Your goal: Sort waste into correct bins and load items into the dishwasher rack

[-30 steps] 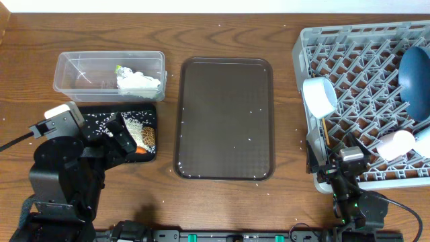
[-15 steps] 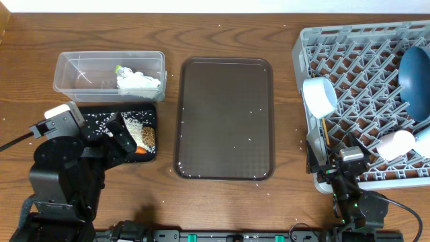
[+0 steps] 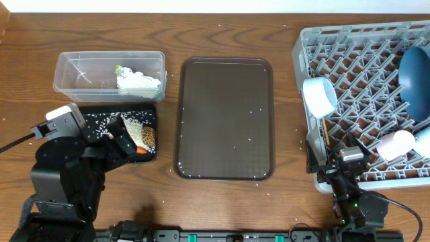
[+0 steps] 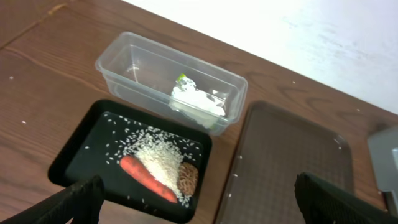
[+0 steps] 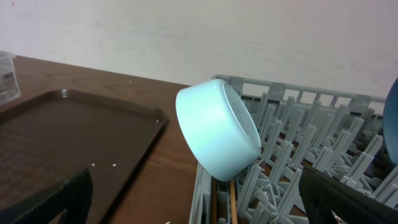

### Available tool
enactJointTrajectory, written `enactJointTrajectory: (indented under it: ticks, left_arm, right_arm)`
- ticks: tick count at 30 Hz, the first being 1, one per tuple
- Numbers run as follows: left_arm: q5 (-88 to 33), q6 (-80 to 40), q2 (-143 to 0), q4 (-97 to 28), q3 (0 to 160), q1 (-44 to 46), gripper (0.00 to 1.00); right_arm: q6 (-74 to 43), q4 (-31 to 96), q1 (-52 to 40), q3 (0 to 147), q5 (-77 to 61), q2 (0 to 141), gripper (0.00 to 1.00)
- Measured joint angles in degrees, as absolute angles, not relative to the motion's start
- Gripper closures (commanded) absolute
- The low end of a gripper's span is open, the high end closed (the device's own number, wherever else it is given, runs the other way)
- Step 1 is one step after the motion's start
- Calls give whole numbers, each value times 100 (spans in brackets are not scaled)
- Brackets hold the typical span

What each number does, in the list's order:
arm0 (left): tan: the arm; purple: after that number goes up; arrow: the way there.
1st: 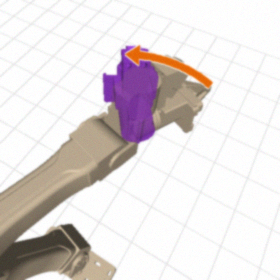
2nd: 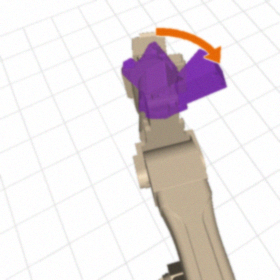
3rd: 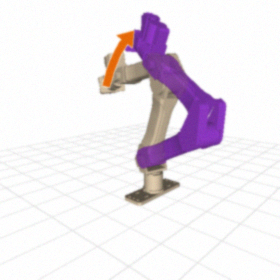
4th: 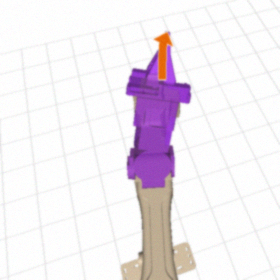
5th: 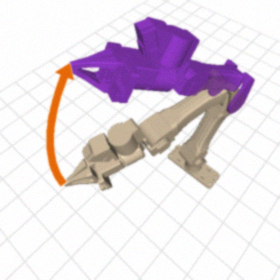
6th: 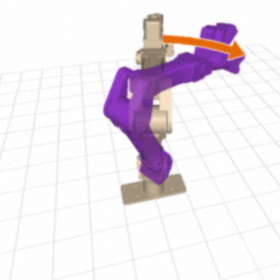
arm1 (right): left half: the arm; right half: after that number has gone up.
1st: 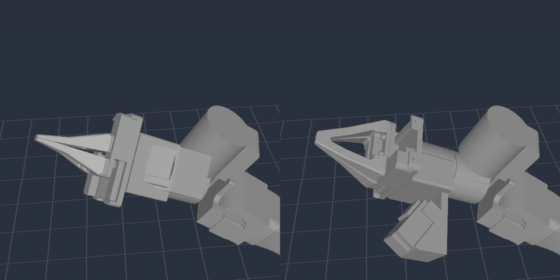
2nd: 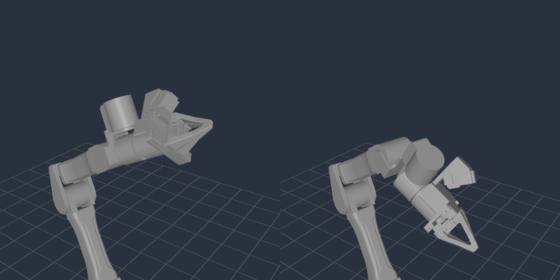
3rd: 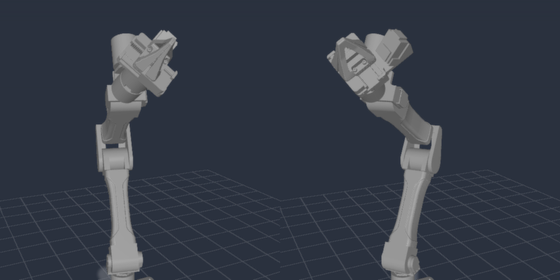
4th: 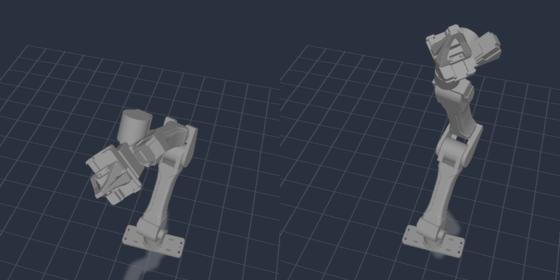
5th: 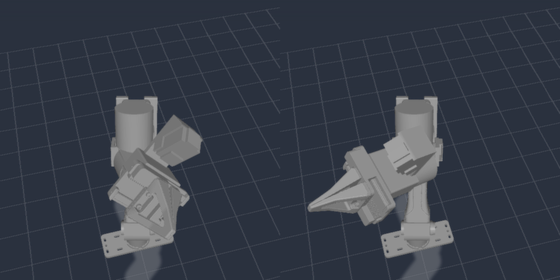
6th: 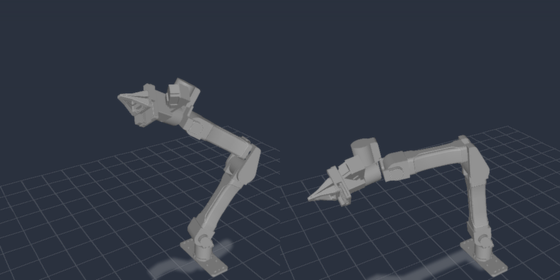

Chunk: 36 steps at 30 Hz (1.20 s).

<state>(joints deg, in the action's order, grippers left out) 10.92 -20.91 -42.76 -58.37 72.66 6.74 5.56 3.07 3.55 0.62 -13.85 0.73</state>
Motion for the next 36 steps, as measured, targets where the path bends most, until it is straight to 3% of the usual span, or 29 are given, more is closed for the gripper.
enactJointTrajectory:
  ticks: [4, 9, 14, 23, 36]
  left_arm:
    - [1146, -1944, -4239, -5505, 7216, 674, 2]
    - [633, -1076, -3909, -4084, 6676, 672, 2]
    - [134, -309, -3328, -2904, 5610, 674, 2]
    - [-137, 27, -1820, -1369, 3435, 674, 2]
    - [-158, 49, -67, -1153, 2051, 674, 2]
  right_arm:
    - [556, 307, 355, 62, -1385, 73, 1]
    - [556, 307, 355, 62, -1385, 73, 1]
    - [556, 307, 355, 62, -1385, 73, 1]
    - [558, 305, 355, 60, -1385, 71, 1]
    - [565, 303, 355, 60, -1385, 71, 1]
